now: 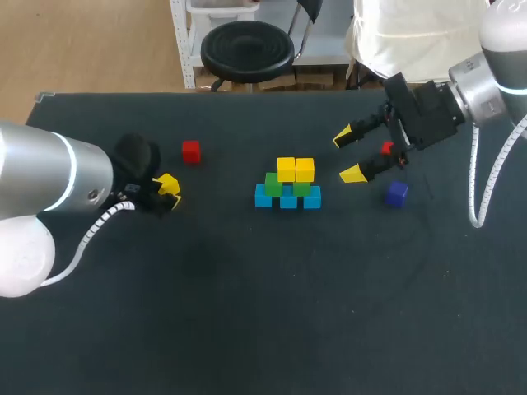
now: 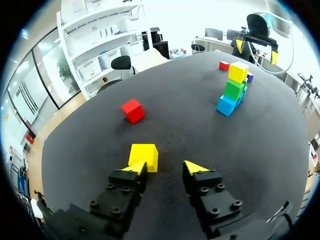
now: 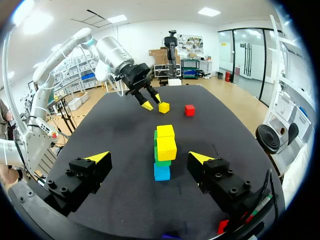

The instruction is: Place the blue cubes, place green cubes on the blue cubes, place the yellow cubes on the green cubes, then place the red cubes on the yellow cubes, and place purple cube on the red cubes.

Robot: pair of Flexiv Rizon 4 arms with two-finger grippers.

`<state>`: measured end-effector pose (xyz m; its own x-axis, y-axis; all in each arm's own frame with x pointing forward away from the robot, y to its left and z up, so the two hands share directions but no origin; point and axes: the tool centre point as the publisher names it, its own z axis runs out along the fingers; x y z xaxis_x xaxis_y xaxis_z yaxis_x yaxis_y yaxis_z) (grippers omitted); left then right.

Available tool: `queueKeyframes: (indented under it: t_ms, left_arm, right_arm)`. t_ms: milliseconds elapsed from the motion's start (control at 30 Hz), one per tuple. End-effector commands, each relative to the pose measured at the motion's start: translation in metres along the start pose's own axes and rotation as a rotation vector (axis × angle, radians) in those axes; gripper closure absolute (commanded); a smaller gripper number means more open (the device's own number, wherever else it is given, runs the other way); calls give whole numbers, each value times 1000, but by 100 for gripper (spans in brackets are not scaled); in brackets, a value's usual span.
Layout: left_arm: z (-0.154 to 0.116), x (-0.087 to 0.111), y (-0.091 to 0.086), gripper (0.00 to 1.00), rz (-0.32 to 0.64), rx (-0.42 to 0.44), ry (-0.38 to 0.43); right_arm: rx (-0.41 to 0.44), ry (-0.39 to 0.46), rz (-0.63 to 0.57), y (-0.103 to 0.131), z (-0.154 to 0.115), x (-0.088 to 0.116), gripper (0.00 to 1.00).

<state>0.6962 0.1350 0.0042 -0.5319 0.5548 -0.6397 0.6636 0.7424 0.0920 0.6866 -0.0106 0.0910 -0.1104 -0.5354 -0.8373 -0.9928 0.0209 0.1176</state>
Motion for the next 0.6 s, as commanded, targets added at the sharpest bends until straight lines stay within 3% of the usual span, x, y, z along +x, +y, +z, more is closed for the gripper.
queueKeyframes:
  t_ms: [33, 100, 133, 167, 200, 367, 600]
  left_arm:
    - [0, 1, -1, 61, -2, -8, 5]
    - [0, 2, -1, 53, -6, -10, 7]
    - [-1, 2, 0, 29, -8, -12, 7]
    - [-3, 1, 0, 11, -12, -17, 1]
    - [-6, 0, 1, 3, -9, -27, -4]
    - [-11, -5, 8, 0, -4, -46, -17]
    - [6, -5, 18, 0, -17, -40, 11]
  right_arm:
    - [1, 0, 0, 1, 0, 0, 0]
    - [1, 0, 0, 1, 0, 0, 0]
    - [1, 0, 0, 1, 0, 0, 0]
    - [1, 0, 0, 1, 0, 0, 0]
    - [1, 0, 0, 1, 0, 0, 0]
    - [1, 0, 0, 1, 0, 0, 0]
    - [1, 0, 0, 1, 0, 0, 0]
